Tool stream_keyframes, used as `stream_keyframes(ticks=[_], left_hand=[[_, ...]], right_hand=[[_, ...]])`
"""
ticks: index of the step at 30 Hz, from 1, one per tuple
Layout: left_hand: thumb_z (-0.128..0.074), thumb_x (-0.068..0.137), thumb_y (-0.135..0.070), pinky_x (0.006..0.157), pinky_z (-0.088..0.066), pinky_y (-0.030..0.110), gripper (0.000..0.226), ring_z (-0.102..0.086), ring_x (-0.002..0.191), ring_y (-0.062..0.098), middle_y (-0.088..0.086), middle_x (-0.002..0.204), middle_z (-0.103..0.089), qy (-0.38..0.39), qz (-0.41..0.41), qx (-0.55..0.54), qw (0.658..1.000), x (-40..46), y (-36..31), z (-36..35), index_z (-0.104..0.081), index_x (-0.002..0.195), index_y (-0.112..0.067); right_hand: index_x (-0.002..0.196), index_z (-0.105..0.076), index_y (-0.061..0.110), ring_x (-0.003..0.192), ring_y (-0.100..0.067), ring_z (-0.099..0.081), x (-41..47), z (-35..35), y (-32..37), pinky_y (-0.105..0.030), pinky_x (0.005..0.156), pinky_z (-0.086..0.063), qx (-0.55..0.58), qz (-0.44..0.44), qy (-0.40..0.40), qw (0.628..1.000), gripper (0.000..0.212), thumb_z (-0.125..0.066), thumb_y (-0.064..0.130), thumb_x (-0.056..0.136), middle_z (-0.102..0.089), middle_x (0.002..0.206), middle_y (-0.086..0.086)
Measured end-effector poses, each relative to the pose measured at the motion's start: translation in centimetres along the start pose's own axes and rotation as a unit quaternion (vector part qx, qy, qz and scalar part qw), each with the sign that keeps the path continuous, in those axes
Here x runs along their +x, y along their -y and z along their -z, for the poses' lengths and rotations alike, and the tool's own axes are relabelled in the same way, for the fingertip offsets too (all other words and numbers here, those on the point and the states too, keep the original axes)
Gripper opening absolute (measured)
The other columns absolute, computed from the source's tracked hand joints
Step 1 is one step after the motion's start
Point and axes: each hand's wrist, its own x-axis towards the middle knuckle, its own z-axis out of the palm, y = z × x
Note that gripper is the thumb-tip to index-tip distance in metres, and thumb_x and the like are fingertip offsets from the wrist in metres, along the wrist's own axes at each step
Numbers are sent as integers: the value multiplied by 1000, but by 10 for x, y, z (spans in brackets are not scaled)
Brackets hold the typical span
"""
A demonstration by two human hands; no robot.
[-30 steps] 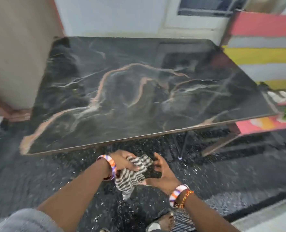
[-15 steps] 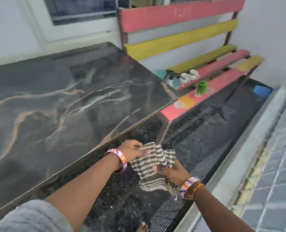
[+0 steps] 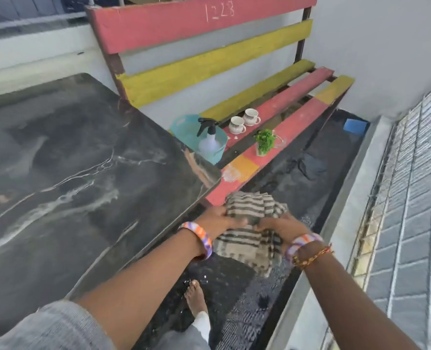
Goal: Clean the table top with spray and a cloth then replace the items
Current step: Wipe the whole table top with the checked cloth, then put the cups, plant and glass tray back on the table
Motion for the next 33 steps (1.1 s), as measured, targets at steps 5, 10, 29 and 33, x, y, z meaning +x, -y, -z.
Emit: stream_keyframes(ticks=[5, 10, 29, 33], left_hand=[[-69, 77, 0, 85, -41, 22, 51, -54, 108, 19, 5, 118, -57, -156, -97, 20, 983, 72, -92, -9, -51, 124, -5], [-68, 78, -4, 80, -33, 12, 81, -46, 128, 22, 5, 136, -49, -262, -203, 90, 939, 128, -170, 30, -23, 145, -15], [-70, 79, -20, 72, -50, 31, 24, -58, 82, 24, 11, 98, -60, -484, 0, -55, 874, 315, -255, 210, -61, 98, -9], [-68, 81, -12, 57, -37, 33, 11, -50, 51, 18, 1, 48, -50, -517, 66, -35, 852, 327, -229, 213, -63, 78, -2]], right_hand=[[86, -65, -4, 73, -25, -60, 82, 28, 94, -33, 68, -50, -136, 31, -77, 987, 22, -75, 0, 67, -66, 84, -15], [122, -49, 1, 95, -27, -63, 155, 15, 180, -30, 83, -55, -153, 153, -49, 975, 91, -90, 26, 45, -65, 106, -12], [74, -65, 8, 85, -33, -63, 435, -114, 337, -50, 83, -52, -210, -1, 232, 950, 6, -69, 10, 78, -67, 82, -14], [92, -63, 5, 86, -32, -63, 471, -132, 315, -50, 78, -56, -307, -25, 297, 904, 17, -68, 12, 78, -65, 102, -21]])
